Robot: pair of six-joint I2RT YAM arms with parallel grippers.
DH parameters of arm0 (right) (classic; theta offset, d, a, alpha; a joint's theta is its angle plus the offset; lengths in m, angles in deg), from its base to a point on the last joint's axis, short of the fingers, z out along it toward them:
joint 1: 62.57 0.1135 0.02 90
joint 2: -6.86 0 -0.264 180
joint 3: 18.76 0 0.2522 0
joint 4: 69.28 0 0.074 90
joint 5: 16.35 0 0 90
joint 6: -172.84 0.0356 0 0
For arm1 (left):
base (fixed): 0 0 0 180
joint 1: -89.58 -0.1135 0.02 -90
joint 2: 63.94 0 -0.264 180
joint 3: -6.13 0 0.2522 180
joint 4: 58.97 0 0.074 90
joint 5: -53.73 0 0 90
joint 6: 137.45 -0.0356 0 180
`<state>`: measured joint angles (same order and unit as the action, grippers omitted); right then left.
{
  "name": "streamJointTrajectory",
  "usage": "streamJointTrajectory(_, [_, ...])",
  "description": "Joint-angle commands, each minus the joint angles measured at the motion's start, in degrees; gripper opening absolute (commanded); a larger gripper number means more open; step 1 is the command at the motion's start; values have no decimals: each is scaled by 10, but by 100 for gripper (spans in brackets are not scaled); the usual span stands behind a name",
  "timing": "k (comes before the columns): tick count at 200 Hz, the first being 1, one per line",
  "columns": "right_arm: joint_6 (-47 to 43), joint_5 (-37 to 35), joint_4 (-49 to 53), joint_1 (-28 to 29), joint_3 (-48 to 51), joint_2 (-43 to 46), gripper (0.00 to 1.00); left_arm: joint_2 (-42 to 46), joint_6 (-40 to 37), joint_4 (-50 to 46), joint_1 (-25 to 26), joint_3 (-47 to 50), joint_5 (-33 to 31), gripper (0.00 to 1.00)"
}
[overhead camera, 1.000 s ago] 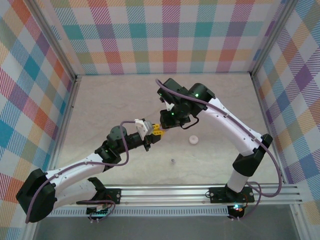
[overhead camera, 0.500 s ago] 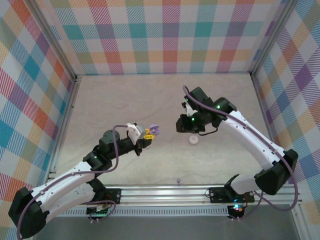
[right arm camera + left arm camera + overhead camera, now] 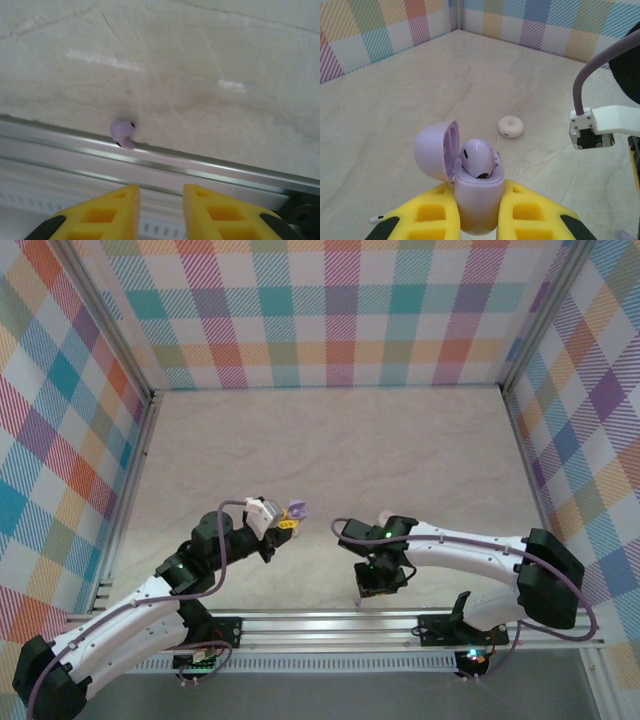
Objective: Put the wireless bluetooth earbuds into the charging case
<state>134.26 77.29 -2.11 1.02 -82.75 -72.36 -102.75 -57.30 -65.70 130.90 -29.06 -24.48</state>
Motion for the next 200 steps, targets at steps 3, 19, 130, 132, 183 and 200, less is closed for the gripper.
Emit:
streamJointTrajectory(3, [56,-45,-9,20,-51,-42,32,-13,2,-17,-6,-24,16,0])
streamJointTrajectory(19, [55,-44,11,32,-79,-79,32,-17,2,-21,-6,-28,21,0])
streamJointTrajectory(130, [36,36,13,41,-93,-194,28,30,4,-45,-6,-14,13,0])
streamJointTrajectory(132, [35,36,13,41,-93,-195,28,31,4,-46,-6,-13,13,0])
streamJointTrajectory(183, [35,46,14,41,-83,-205,28,47,4,-52,-6,-7,5,0])
streamJointTrajectory(200, [30,46,12,41,-84,-214,28,46,4,-51,-6,-7,5,0])
